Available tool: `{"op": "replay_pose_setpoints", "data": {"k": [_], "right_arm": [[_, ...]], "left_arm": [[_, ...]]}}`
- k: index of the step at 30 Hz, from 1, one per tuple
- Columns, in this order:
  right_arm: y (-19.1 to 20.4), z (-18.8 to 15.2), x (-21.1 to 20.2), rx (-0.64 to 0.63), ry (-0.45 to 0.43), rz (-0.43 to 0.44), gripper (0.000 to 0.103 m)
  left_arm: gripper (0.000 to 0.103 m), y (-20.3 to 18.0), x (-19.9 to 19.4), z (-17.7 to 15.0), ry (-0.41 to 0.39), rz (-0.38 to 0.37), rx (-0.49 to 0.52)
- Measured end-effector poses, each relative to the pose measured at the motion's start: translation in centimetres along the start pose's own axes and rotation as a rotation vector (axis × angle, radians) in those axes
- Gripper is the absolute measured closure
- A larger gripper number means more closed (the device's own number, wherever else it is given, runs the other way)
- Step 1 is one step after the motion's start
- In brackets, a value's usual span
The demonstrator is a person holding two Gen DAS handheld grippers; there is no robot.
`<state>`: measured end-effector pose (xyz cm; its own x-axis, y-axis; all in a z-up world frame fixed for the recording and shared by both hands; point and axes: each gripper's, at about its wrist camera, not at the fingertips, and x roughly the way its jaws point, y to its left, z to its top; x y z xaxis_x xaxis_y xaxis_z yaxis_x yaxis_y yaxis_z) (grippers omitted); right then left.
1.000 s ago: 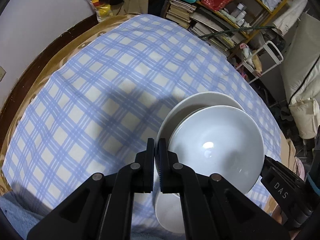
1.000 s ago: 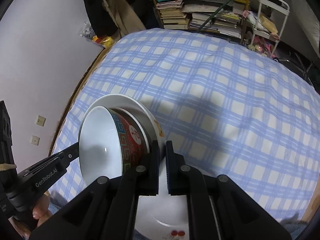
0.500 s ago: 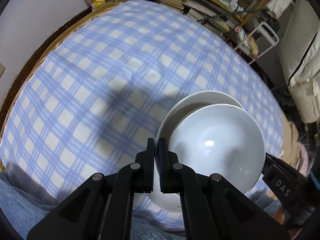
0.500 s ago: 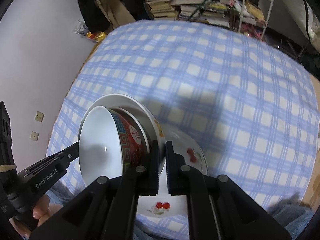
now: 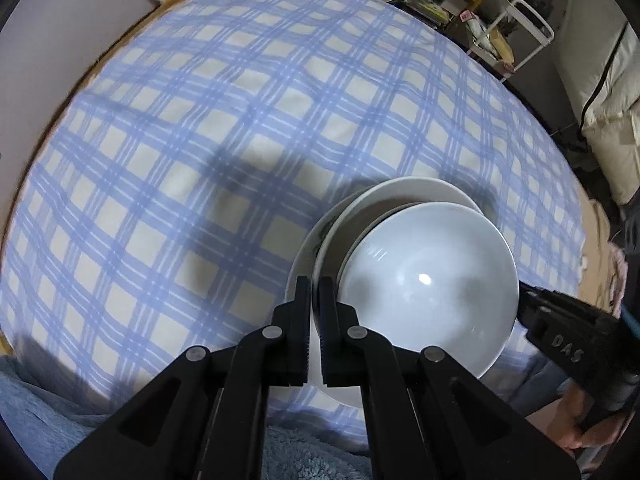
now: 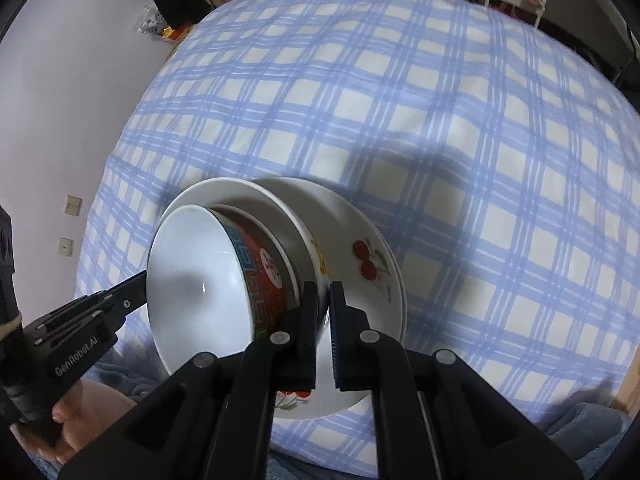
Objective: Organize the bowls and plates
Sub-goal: 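Lower the bowl stack onto the cherry plates with both grippers, then open both grippers and pull them back from the stack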
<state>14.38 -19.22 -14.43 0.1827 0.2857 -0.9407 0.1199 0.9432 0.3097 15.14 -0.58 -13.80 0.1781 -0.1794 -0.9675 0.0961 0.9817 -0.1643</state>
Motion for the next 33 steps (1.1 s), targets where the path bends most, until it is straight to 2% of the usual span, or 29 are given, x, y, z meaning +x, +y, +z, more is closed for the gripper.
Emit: {"op": "replay_pose_setpoints", "data": {"k": [6,8,9,10,11,14,20,24,27,28,32,33], "right_arm": [[0.1,0.3,-3.2,-0.056,-0.087,0.042,0.092],[0.3,0.2,-4.0,-0.075,-0.104,0.025,0.091],[0.4,0.1,-4.1,-0.081,-0.111,0.016,0.084],[0.5,-0.3,-4.5,-0.092,-0.125,0.007,0.074],[0.6,-0.7,-4.9,-0.101,-0.146,0.006,0.069],[0.8,-2.0,-6.3,-0.133,-0.213,0.013,0.064],[0.7,-5.0,-10.1,-0.167,-0.396,0.014,0.041],[0.0,-6.6,-12.5,-0.151,-0.491,0.031,0.038],[-0.3,-7.7,-13.9,-0.164,-0.556,0.021,0.032],[-0.3,-8.3,-14.4,-0.18,-0.592,0.007,0.028],[0.1,-10.3,-15.6,-0.24,-0.7,-0.049,0.014],[0.2,-10.7,-15.8,-0.246,-0.727,-0.059,0.01]], "left_arm": [[0.095,0.1,-2.7,0.1,-0.074,-0.012,0.022],[0.092,-0.3,-3.5,-0.4,-0.098,0.02,0.047],[0.091,-0.6,-3.9,-0.8,-0.112,0.037,0.064],[0.091,-0.8,-4.2,-1.1,-0.117,0.037,0.075],[0.091,-1.1,-4.6,-1.5,-0.124,0.035,0.092],[0.089,-1.9,-6.3,-2.7,-0.185,0.068,0.122],[0.083,-2.3,-10.4,-5.5,-0.342,0.152,0.146],[0.066,-2.5,-11.8,-7.5,-0.406,0.212,0.175],[0.058,-2.7,-12.4,-8.7,-0.441,0.219,0.184],[0.052,-2.7,-12.7,-9.1,-0.456,0.221,0.185],[0.04,-2.4,-13.7,-10.1,-0.536,0.225,0.17],[0.033,-2.3,-14.1,-10.4,-0.566,0.227,0.164]]}}
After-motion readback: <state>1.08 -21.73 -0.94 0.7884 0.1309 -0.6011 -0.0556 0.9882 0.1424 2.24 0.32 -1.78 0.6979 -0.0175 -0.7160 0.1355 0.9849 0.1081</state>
